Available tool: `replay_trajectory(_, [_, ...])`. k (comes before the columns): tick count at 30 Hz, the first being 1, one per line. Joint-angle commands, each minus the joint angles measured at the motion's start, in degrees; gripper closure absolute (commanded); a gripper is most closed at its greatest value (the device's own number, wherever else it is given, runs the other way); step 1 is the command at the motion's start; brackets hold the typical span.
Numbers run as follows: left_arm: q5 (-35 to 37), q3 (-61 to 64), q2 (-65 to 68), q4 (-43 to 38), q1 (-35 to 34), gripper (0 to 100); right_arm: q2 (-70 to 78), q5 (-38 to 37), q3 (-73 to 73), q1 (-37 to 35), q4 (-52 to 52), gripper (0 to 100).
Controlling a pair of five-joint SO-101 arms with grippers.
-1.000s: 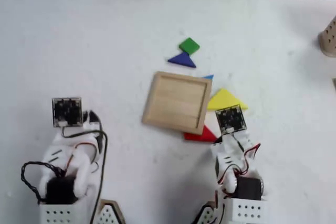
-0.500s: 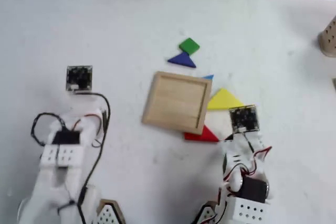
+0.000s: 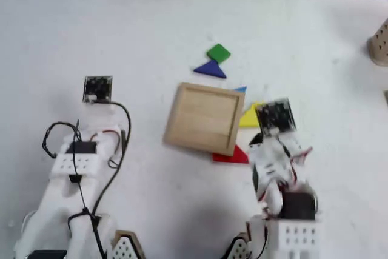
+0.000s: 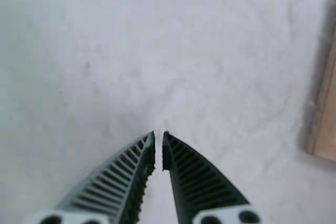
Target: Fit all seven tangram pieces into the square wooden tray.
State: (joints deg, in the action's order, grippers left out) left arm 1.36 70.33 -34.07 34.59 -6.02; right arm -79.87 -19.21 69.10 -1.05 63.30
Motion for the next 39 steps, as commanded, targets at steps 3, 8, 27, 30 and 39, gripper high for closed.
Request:
replay_trajectory(3, [-0.44,-2.46,0.57,-2.99,0.48,95,31.43,4.66,-14.24,-9.71,-3.12,97.7])
replay_trajectory(8, [-0.35,-2.37,0.57,-2.99,0.48,95,49.89,16.88,-21.71,-11.38,-12.88,97.7])
replay_trajectory(27, [-0.62,-2.37,0.57,-2.99,0.48,95,78.37,19.78,-41.05,-7.34,-9.63,77.3])
replay_trajectory(30, [-0.62,-2.37,0.57,-2.99,0.48,95,78.55,19.87,-41.23,-6.20,-9.36,77.3])
replay_trajectory(39, [-0.62,-2.20,0.57,-2.99,0.48,95,73.80,19.60,-41.23,-3.38,-7.87,77.3])
